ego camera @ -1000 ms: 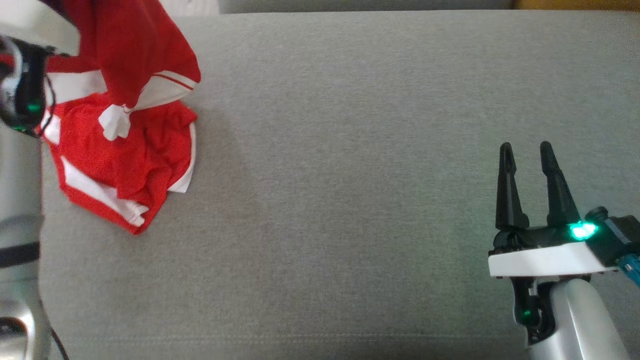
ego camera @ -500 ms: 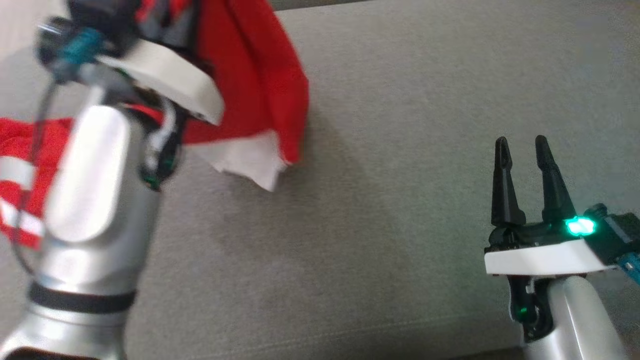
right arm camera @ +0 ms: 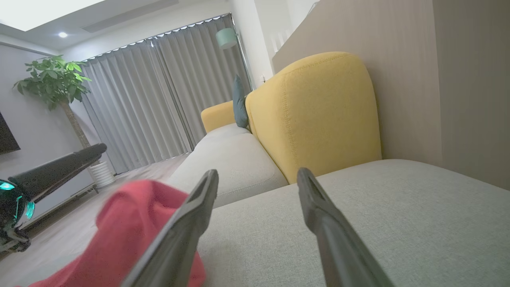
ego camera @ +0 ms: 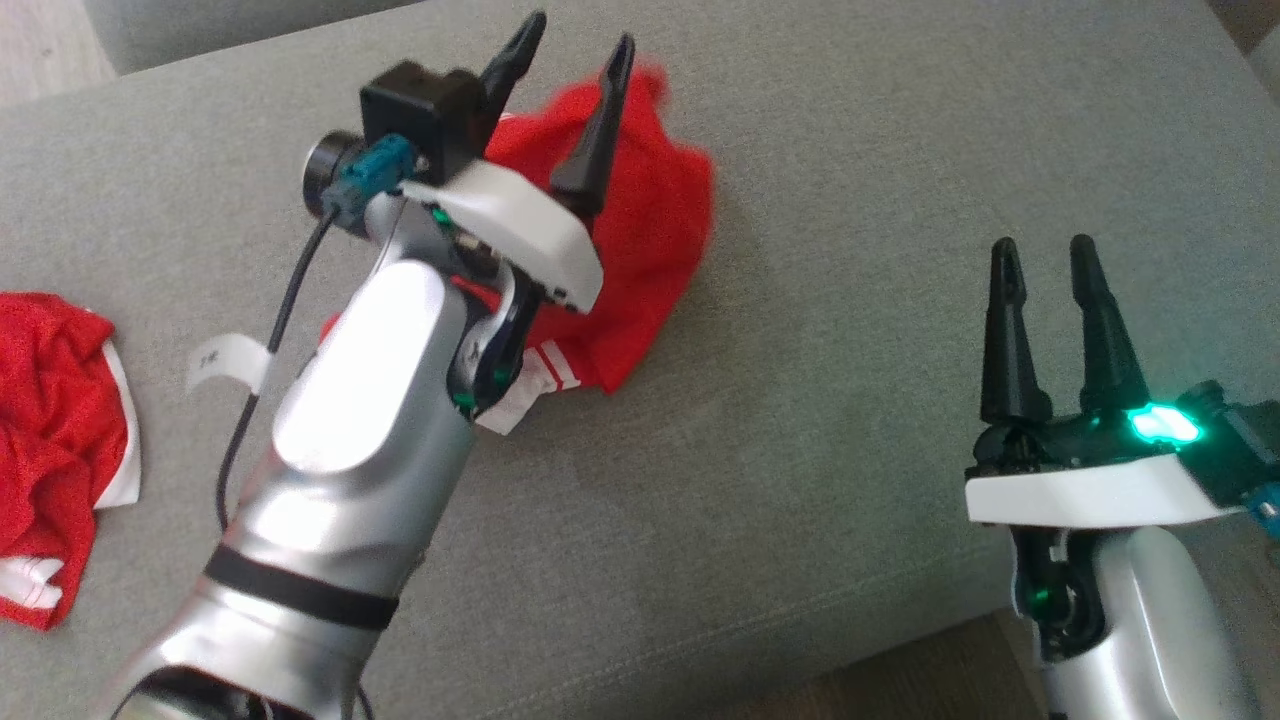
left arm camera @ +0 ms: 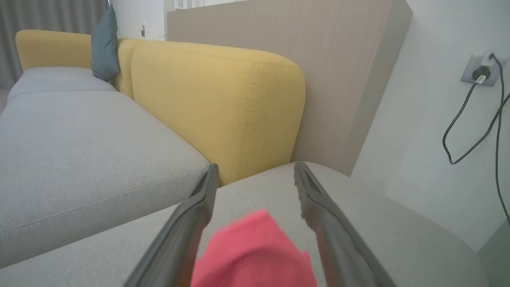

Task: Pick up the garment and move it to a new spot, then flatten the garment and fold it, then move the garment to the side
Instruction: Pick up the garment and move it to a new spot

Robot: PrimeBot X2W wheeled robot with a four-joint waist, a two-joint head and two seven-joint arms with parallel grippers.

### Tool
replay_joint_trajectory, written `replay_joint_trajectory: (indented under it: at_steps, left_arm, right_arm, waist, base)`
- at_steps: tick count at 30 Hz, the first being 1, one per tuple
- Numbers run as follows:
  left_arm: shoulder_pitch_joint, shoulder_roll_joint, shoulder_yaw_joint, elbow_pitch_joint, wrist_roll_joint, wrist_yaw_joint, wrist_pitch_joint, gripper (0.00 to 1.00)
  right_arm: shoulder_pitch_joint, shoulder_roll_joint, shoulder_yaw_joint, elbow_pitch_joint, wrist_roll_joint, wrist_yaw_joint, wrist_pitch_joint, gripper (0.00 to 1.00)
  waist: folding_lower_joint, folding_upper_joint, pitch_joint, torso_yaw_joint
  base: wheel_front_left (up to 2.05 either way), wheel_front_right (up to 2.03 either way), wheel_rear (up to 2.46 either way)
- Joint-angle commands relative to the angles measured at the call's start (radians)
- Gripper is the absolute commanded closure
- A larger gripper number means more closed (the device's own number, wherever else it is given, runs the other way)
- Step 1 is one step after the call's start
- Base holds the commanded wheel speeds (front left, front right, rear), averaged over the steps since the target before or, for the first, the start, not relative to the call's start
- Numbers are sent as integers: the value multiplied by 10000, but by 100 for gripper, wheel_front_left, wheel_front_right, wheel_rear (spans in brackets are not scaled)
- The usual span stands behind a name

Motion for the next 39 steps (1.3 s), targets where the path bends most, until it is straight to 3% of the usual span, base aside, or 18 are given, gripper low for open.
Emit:
replay_joint_trajectory:
  at_steps: [1,5,13,24,33,39]
  left_arm:
    - [-784,174,241,-247,-73,102,-208,0]
    - [-973,249,337,31,-86,212,-631,0]
    - [-499,1006,631,14,77,299,-1130,0]
    - [2493,2056,1085,-1314,125,637,-1361,0]
    - [5300,1562,2007,-3245,606,1073,-1374,0]
    - [6133,958,2662,-3739,979,833,-1375,0]
  right_arm:
    - [-291,-52,152,-329,94,77,-88,0]
    - [-182,-52,-29,-314,-14,77,-88,0]
    - [-28,-52,-280,-283,-366,77,-88,0]
    - [441,-52,-438,-104,-997,77,-88,0]
    - [787,-52,-291,10,-1212,77,-88,0]
    - [855,-52,-226,48,-1247,77,-88,0]
  waist:
    - [0,0,-16,81]
    - [0,0,-158,503]
    - [0,0,-596,1600]
    - [0,0,-1312,3141]
    - [0,0,-1595,3396]
    - [0,0,-1646,3367]
  base:
    - [0,0,0]
    - [0,0,0]
    - [0,0,0]
    - [0,0,0]
    - [0,0,0]
    - [0,0,0]
